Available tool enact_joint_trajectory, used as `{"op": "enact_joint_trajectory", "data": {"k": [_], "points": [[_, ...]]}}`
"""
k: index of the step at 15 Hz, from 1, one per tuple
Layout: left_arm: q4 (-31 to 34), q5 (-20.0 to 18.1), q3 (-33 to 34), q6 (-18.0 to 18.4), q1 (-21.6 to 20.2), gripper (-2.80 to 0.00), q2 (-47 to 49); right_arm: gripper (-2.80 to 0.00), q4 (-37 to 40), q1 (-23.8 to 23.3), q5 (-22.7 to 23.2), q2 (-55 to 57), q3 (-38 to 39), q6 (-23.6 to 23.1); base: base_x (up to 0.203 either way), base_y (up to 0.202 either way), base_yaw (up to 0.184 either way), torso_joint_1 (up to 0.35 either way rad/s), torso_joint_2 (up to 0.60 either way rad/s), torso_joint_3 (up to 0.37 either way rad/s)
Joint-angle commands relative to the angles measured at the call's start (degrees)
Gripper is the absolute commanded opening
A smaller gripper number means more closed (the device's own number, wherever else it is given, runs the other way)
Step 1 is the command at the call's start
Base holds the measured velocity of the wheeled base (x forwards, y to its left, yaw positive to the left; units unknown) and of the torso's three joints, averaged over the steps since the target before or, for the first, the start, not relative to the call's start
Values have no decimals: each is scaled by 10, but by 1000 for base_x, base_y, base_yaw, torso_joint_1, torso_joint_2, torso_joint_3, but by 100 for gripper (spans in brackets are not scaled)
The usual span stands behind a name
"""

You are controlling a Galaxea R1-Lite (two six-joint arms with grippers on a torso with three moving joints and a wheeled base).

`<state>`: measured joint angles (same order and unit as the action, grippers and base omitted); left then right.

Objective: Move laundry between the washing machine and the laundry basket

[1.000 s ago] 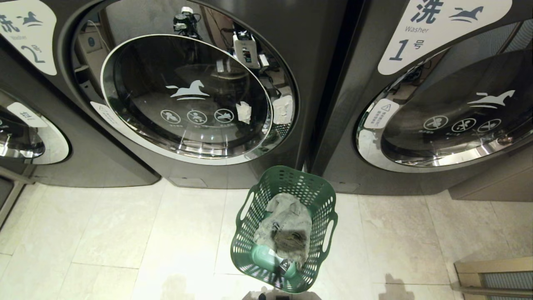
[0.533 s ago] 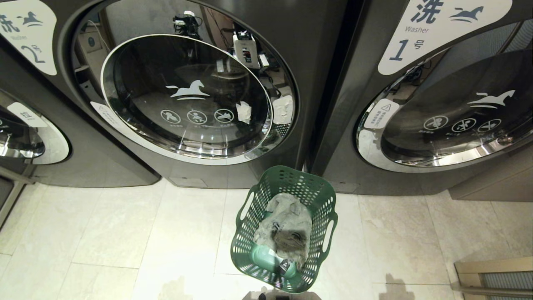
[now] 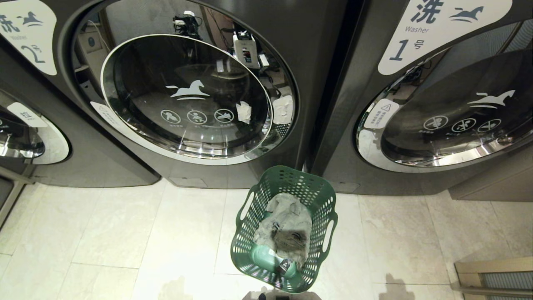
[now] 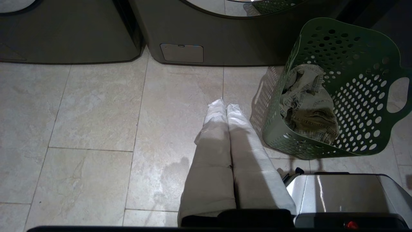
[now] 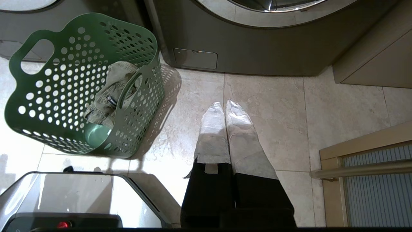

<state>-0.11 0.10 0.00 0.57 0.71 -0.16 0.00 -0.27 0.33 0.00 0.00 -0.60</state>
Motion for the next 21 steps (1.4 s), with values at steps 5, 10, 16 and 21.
{"op": "enact_joint_trajectory", "data": {"k": [5,10,16,21], "points": [[-1,0,0,-2,0,-280,2,-280,-1,0,1,1,0,1,0,0,0,0,0,0],[-1,0,1,-2,0,-280,2,-280,0,0,0,1,0,1,0,0,0,0,0,0],[0,1,0,-3,0,-280,2,-280,0,0,1,1,0,1,0,0,0,0,0,0],[1,1,1,-3,0,-280,2,-280,0,0,1,1,0,1,0,0,0,0,0,0]]}}
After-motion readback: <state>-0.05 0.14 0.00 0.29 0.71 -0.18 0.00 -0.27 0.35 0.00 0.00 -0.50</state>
